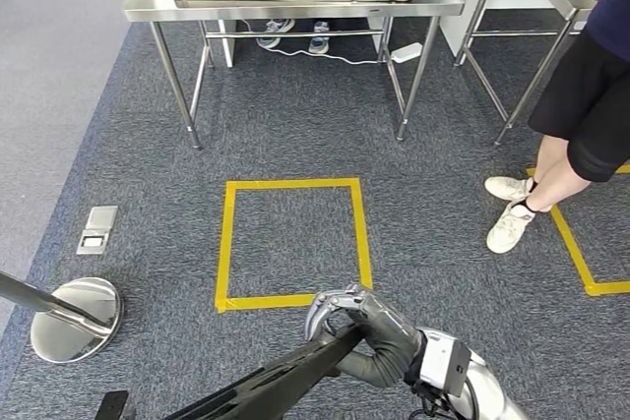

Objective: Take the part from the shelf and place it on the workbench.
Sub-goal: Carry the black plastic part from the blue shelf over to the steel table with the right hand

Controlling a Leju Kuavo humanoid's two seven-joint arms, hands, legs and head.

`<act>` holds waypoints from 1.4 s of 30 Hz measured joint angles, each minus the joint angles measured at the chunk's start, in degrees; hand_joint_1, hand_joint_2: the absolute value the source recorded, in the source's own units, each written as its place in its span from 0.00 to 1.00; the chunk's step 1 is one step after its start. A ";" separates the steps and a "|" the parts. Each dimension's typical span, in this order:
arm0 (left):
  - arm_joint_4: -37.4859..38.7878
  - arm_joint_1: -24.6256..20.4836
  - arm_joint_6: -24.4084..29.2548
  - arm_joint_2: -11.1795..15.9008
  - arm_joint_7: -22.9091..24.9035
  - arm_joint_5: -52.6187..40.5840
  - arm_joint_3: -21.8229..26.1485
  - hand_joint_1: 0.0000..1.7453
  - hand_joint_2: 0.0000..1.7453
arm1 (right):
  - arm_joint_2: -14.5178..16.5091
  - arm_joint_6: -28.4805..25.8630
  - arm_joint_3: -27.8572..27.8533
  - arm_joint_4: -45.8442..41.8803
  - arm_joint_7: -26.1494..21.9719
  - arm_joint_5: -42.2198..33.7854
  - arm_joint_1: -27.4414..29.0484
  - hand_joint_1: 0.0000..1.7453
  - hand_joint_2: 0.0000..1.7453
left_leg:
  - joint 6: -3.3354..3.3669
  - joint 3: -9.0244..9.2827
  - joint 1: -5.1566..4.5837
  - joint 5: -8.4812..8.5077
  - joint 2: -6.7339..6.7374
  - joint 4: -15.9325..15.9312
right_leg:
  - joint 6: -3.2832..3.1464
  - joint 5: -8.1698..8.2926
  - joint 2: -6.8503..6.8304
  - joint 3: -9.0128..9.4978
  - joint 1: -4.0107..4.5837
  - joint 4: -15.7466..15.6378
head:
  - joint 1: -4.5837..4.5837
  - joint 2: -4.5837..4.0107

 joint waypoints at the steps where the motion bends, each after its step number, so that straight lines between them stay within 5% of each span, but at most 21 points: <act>1: 0.00 -0.08 -0.01 0.01 -0.01 0.00 -0.02 0.00 1.00 | 0.02 0.00 -0.07 -0.01 -0.02 0.02 0.00 1.00 1.00 | 0.38 0.18 0.04 0.02 0.02 -0.18 | 0.01 -1.35 0.04 -1.07 0.03 2.36 | 0.01 0.00; 3: 0.00 -0.18 -0.02 0.02 -0.02 0.00 -0.09 0.00 1.00 | 0.02 0.00 -0.18 0.06 -0.04 0.07 0.04 1.00 1.00 | 0.89 0.36 -0.26 -0.17 0.06 -0.21 | -0.21 -4.53 0.10 -4.91 0.18 9.85 | 0.02 0.00; 5: 0.00 -0.15 -0.02 0.02 -0.01 0.00 -0.15 0.00 1.00 | 0.03 0.00 -0.23 0.17 -0.04 0.10 0.10 1.00 1.00 | 1.25 0.66 -0.63 -0.42 0.04 -0.20 | -0.36 -5.13 0.13 -7.82 0.37 14.52 | 0.02 0.00; 6: 0.00 -0.15 -0.02 0.02 -0.01 0.00 -0.16 0.00 1.00 | 0.03 0.00 -0.27 0.21 -0.04 0.10 0.10 1.00 1.00 | 1.36 0.92 -0.79 -0.59 -0.02 -0.20 | -0.46 -3.78 0.14 -7.81 0.49 13.75 | 0.02 0.00; 8: 0.00 -0.17 -0.02 0.02 -0.01 0.00 -0.19 0.00 1.00 | 0.04 0.00 -0.43 0.22 -0.04 0.11 0.05 1.00 1.00 | 1.37 1.67 -1.04 -1.09 -0.16 -0.20 | -1.06 0.69 0.23 -5.20 0.89 7.05 | 0.02 0.00; 10: 0.00 -0.25 -0.04 0.02 -0.02 0.00 -0.30 0.00 1.00 | 0.07 0.01 -0.58 0.24 -0.15 0.22 -0.05 1.00 1.00 | 0.97 2.05 -1.29 -1.58 -0.26 -0.09 | -1.81 3.18 0.32 -2.72 1.28 1.17 | -0.01 0.00; 15: -0.02 -0.64 -0.12 0.11 -0.01 -0.01 -0.75 0.00 1.00 | 0.26 0.13 -0.71 0.13 -1.29 0.78 -0.60 1.00 1.00 | -0.58 1.76 -1.16 -2.70 -0.19 0.72 | -2.65 3.06 0.33 -1.72 1.07 -1.11 | -0.07 0.00; 18: -0.02 -0.92 -0.15 0.22 -0.01 -0.02 -1.06 0.00 1.00 | 0.45 0.36 -0.71 0.09 -1.82 1.06 -1.05 1.00 1.00 | -2.00 -2.63 -0.53 -6.87 -0.13 9.41 | -3.01 2.94 0.03 -1.39 0.60 -1.43 | -0.15 0.00; 20: -0.02 -0.91 -0.15 0.33 0.02 -0.02 -1.13 0.00 1.00 | 0.50 0.52 -0.71 0.09 -1.96 1.20 -1.07 1.00 1.00 | -2.65 -6.00 0.00 -7.97 -0.10 14.86 | -2.95 2.72 -0.05 -1.22 0.45 -1.40 | -0.16 0.00; 22: -0.02 -0.89 -0.15 0.37 0.03 -0.02 -1.18 0.00 1.00 | 0.57 0.62 -0.69 0.09 -2.08 1.27 -1.07 1.00 1.00 | -3.06 -5.57 0.42 -4.71 -0.06 12.41 | -2.64 2.32 -0.04 -0.66 0.20 -1.39 | -0.16 0.00; 24: -0.02 -0.95 -0.15 0.38 0.03 -0.02 -1.24 0.00 1.00 | 0.69 0.63 -0.71 0.07 -2.16 1.27 -1.10 1.00 1.00 | -3.22 -2.59 0.62 -0.34 0.02 5.21 | -2.02 1.75 0.02 0.06 0.05 -1.35 | -0.17 0.00; 26: -0.01 -1.07 -0.15 0.39 0.10 -0.02 -1.30 0.00 1.00 | 0.75 0.67 -0.72 0.03 -2.24 1.25 -1.15 1.00 1.00 | -2.65 -0.86 0.51 0.70 0.05 1.13 | -1.29 1.45 0.14 0.20 0.16 -1.28 | -0.19 0.00; 30: 0.00 -1.12 -0.15 0.39 0.15 -0.01 -1.36 0.00 1.00 | 0.76 0.85 -0.79 -0.07 -2.43 1.16 -1.22 1.00 1.00 | -0.75 -0.50 0.39 0.11 0.11 0.40 | -0.13 0.78 0.25 0.12 0.08 -0.87 | -0.17 0.00; 32: 0.00 -1.25 -0.15 0.39 0.10 -0.01 -1.38 0.00 1.00 | 0.76 0.85 -0.83 -0.11 -2.48 1.14 -1.23 1.00 1.00 | 0.08 -0.22 0.41 0.09 0.32 0.13 | -0.06 -1.91 0.27 -1.97 0.09 3.86 | -0.16 0.00; 34: 0.00 -1.28 -0.15 0.39 0.09 -0.01 -1.39 0.00 1.00 | 0.76 0.86 -0.85 -0.13 -2.52 1.13 -1.15 1.00 1.00 | 0.56 -0.04 0.10 -0.13 0.57 0.12 | -0.20 -5.06 0.29 -6.03 0.18 11.72 | -0.16 0.00; 36: 0.00 -1.28 -0.15 0.39 0.09 0.00 -1.39 0.00 1.00 | 0.76 0.89 -0.85 -0.13 -2.54 1.10 -1.06 1.00 1.00 | 0.84 0.30 -0.25 -0.39 0.78 0.13 | -0.36 -4.90 0.29 -8.13 0.35 14.95 | -0.16 0.00; 39: 0.00 -1.33 -0.15 0.37 0.09 0.00 -1.40 0.00 1.00 | 0.76 0.90 -0.86 -0.12 -2.54 1.08 -1.07 1.00 1.00 | 0.75 1.37 -0.60 -1.09 0.95 0.13 | -1.20 1.23 -0.21 -4.31 0.94 5.62 | -0.16 0.00; 42: 0.00 -1.33 -0.15 0.28 0.11 -0.01 -1.44 0.00 1.00 | 0.78 0.91 -0.86 -0.15 -2.58 1.07 -1.12 1.00 1.00 | 0.02 1.69 -0.83 -1.66 1.23 0.24 | -2.13 2.63 -0.89 -1.88 1.59 -0.08 | -0.17 0.00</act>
